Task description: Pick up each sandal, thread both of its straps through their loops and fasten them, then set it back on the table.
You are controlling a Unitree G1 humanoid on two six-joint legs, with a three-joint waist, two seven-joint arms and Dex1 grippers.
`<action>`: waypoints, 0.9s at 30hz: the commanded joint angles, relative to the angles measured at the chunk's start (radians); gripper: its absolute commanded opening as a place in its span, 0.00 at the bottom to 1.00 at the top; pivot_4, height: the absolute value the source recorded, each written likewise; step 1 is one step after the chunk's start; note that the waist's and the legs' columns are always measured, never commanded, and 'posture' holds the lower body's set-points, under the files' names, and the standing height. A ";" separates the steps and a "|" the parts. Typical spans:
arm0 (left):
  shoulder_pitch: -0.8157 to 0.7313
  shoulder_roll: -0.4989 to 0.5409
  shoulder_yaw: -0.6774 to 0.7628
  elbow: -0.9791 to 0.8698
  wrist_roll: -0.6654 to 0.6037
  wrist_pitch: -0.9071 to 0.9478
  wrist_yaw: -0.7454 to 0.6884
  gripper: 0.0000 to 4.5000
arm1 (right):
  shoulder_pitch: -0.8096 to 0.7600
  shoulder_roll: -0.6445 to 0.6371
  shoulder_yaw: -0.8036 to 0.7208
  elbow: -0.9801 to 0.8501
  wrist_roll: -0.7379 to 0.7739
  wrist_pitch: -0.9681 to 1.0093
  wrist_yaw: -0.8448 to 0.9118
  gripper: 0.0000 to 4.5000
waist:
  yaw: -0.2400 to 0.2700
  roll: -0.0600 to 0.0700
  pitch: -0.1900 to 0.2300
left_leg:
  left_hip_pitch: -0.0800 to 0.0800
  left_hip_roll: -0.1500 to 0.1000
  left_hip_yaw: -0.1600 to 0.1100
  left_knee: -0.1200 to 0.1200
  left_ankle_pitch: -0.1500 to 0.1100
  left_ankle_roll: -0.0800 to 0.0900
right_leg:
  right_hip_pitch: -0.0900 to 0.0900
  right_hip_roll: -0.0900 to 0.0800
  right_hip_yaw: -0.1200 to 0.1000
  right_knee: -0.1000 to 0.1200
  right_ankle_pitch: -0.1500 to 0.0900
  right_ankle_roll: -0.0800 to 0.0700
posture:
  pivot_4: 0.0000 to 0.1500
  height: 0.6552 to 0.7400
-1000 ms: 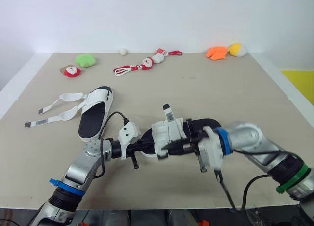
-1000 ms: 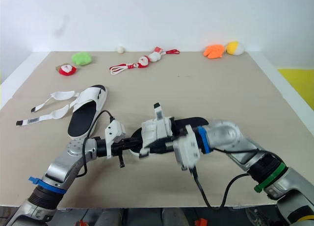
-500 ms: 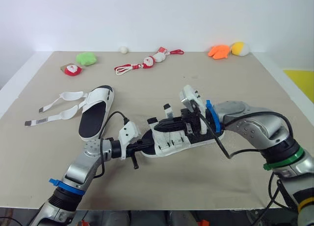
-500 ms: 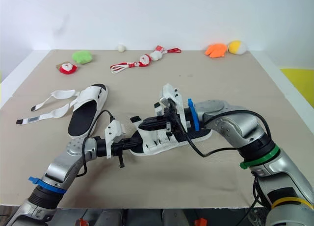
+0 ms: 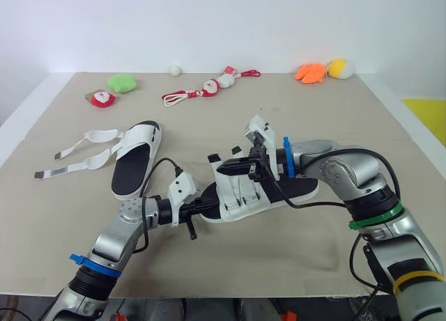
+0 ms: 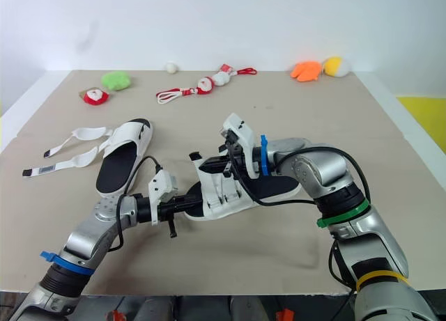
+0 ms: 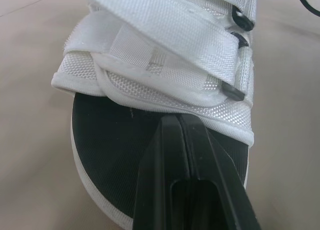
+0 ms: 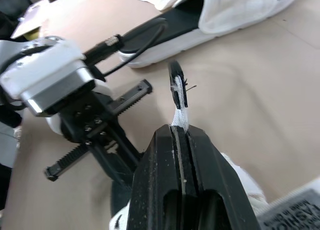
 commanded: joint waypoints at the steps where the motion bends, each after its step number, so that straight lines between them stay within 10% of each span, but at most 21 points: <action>1: 0.039 0.011 -0.051 0.056 0.042 0.040 0.005 0.00 | -0.054 0.018 -0.093 -0.001 -0.041 -0.021 -0.022 0.02 | 0.000 0.000 0.000 | 0.000 0.000 0.000 0.000 0.000 0.000 | 0.000 0.000 0.000 0.000 0.000 0.000 | 1.00 1.00; 27: 0.024 0.007 -0.056 0.069 0.044 0.034 -0.004 0.00 | -0.064 0.065 -0.077 -0.023 -0.253 -0.014 -0.015 0.02 | -0.001 0.000 0.000 | -0.003 0.001 0.000 0.000 0.000 0.001 | -0.003 0.001 0.000 0.000 0.001 0.000 | 1.00 1.00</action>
